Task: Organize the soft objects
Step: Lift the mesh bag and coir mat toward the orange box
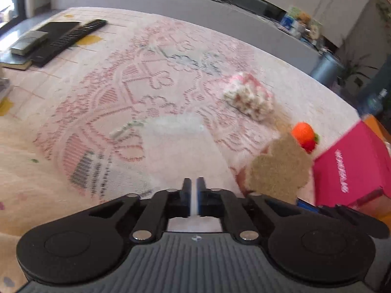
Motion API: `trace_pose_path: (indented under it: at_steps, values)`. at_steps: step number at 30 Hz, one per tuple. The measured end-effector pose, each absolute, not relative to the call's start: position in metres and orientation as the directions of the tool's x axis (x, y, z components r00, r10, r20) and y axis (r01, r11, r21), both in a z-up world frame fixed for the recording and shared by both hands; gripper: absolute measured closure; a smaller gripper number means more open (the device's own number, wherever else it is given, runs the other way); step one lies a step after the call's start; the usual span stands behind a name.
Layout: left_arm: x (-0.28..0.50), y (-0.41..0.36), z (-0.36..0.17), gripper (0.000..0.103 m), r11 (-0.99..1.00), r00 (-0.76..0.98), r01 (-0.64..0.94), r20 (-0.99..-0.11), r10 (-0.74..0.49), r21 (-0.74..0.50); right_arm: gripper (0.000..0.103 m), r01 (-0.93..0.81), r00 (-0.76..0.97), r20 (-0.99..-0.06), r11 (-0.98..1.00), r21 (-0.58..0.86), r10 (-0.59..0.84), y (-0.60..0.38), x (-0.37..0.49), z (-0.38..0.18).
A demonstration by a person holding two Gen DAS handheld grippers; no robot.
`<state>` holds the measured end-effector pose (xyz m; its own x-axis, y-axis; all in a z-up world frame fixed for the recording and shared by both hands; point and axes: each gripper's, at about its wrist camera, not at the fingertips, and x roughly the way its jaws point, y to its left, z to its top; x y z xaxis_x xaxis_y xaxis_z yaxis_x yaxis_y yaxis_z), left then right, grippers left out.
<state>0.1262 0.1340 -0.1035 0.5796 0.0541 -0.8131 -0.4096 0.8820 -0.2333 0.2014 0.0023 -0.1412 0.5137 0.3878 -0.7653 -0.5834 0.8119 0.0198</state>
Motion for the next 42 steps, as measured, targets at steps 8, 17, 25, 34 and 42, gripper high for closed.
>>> trace_pose_path:
  at_steps: [8, 17, 25, 34, 42]
  values:
    - [0.14, 0.13, -0.118, 0.031, 0.881, 0.507, -0.446, -0.855, 0.104, -0.158, 0.058, -0.593, 0.516, -0.765, 0.805, 0.007, 0.386, 0.004, 0.201, -0.142]
    - [0.145, 0.104, -0.119, 0.073, 0.93, 0.52, -0.362, -0.84, 0.154, -0.054, 0.058, -0.593, 0.52, -0.763, 0.805, -0.001, 0.383, 0.005, 0.2, -0.143]
    - [0.139, 0.106, -0.112, 0.103, 0.927, 0.565, -0.364, -0.813, 0.139, -0.095, 0.058, -0.593, 0.526, -0.759, 0.805, -0.005, 0.383, 0.004, 0.199, -0.143]
    - [0.123, 0.126, -0.091, 0.103, 0.907, 0.612, -0.379, -0.785, 0.095, -0.186, 0.058, -0.644, 0.544, -0.713, 0.765, -0.015, 0.443, 0.004, 0.186, -0.121]
    - [0.103, 0.126, -0.066, 0.103, 0.926, 0.684, -0.325, -0.724, 0.09, -0.192, 0.058, -0.645, 0.585, -0.665, 0.763, -0.036, 0.464, -0.005, 0.18, -0.09]
